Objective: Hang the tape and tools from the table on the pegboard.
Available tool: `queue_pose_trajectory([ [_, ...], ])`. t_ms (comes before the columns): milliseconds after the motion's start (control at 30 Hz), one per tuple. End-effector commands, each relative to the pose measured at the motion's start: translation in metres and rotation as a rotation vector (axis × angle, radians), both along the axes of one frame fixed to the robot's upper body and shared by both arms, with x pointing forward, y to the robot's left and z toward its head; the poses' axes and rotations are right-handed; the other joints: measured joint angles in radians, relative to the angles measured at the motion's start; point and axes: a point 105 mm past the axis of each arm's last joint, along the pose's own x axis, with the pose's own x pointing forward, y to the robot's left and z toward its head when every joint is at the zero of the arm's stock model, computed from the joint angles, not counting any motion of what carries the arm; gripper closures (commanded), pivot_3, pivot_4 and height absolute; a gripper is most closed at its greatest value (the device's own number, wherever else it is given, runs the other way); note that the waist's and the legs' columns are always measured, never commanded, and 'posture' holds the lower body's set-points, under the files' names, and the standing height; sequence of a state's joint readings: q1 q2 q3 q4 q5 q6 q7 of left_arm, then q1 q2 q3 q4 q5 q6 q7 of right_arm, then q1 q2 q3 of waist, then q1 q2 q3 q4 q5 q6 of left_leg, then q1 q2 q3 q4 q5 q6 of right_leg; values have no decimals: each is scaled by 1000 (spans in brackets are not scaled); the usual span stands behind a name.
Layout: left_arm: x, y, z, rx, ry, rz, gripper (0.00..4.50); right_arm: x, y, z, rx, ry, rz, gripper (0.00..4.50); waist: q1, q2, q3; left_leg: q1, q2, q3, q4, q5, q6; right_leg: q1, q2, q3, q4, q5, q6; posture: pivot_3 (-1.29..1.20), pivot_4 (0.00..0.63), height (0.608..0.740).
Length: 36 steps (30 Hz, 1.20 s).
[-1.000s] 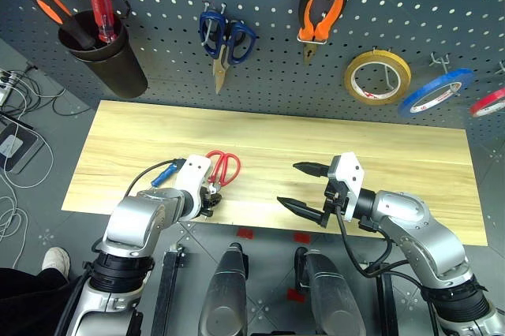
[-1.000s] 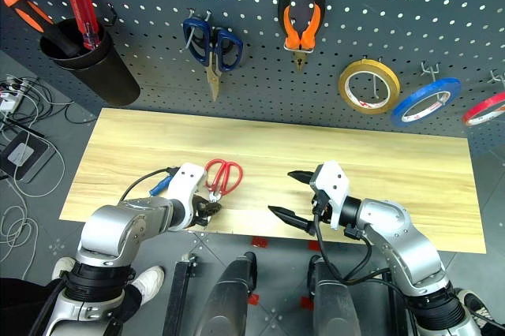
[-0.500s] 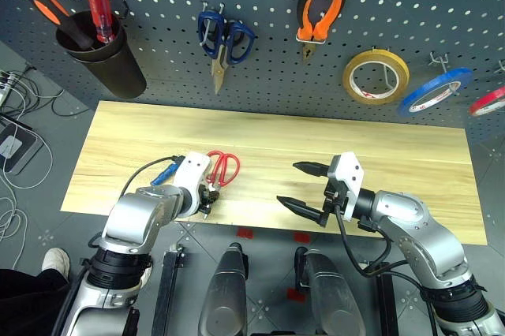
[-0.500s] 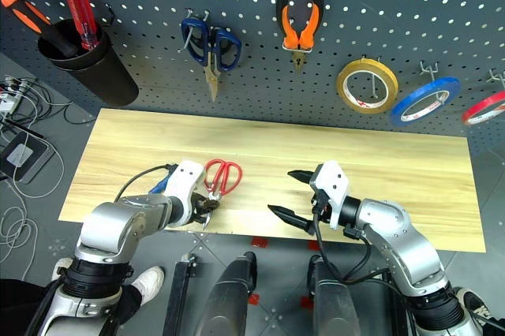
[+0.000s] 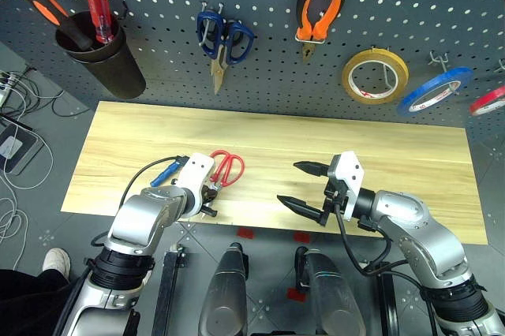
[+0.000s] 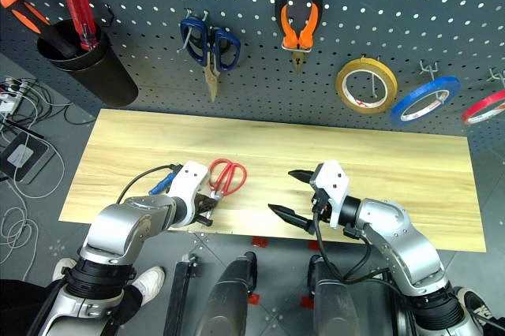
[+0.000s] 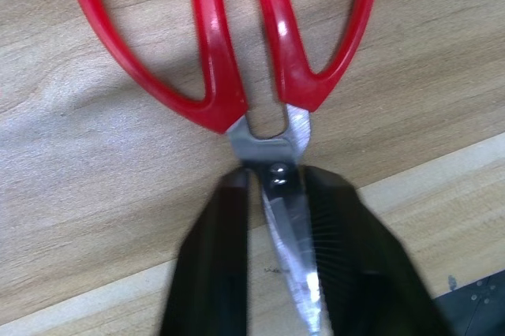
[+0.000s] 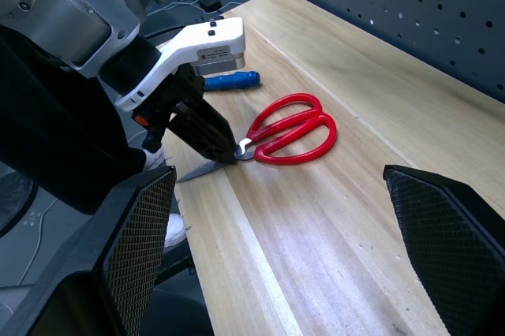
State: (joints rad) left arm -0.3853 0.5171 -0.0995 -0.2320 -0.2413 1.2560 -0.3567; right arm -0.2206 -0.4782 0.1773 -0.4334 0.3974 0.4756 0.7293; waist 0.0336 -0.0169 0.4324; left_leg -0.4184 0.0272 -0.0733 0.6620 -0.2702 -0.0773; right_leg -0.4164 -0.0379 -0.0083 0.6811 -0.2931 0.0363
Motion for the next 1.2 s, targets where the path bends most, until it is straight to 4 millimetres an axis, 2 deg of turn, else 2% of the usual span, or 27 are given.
queue_pose_trajectory([
  [33, -3, 3, -7, 9, 24, 8, 4176, -1, 0, 7, 19, -23, 4, 0, 0, 0, 0, 0, 0, 0, 0, 0, 0, 0, 0, 0, 0, 0, 0, 91, 480, 740],
  [300, -3, 4, -6, 7, 20, 12, 4176, -4, -1, 5, 12, -17, 18, 0, -1, 0, 0, 0, 0, 0, 0, 0, 0, 0, 0, 0, 0, 0, 0, 94, 470, 740],
  [767, 0, -2, 5, -21, -34, 10, 4176, -5, -2, 8, 25, -28, 34, 0, -2, 0, -1, 0, 0, 0, 0, 0, -1, 0, -1, -1, 0, 0, 0, 100, 405, 740],
  [900, -2, -5, 16, 8, -116, -27, 4176, -5, -8, 16, 44, -48, 2, 0, -2, -1, -1, -1, 1, -1, 0, 1, -2, 0, -1, -1, 0, 0, 0, 106, 377, 740],
  [1033, -14, -18, 28, 21, -250, -92, 4176, -12, -13, 30, 98, -65, -60, 0, -2, -1, -7, -5, 2, -1, 0, 1, -2, -3, -2, -2, -1, 0, 0, 109, 338, 740],
  [1133, -21, -15, 32, 40, -331, -66, 4176, -14, -20, 36, 138, -59, -124, 0, -2, -2, -17, -7, 2, -2, 1, 2, -3, -5, -6, -3, -1, 0, 0, 104, 310, 740],
  [1200, -20, -12, 43, 48, -420, -45, 4176, -14, -24, 44, 174, -68, -167, 0, -2, -2, -27, -7, 1, -2, 1, 2, -4, -5, -7, -4, -1, 0, 0, 101, 293, 740],
])
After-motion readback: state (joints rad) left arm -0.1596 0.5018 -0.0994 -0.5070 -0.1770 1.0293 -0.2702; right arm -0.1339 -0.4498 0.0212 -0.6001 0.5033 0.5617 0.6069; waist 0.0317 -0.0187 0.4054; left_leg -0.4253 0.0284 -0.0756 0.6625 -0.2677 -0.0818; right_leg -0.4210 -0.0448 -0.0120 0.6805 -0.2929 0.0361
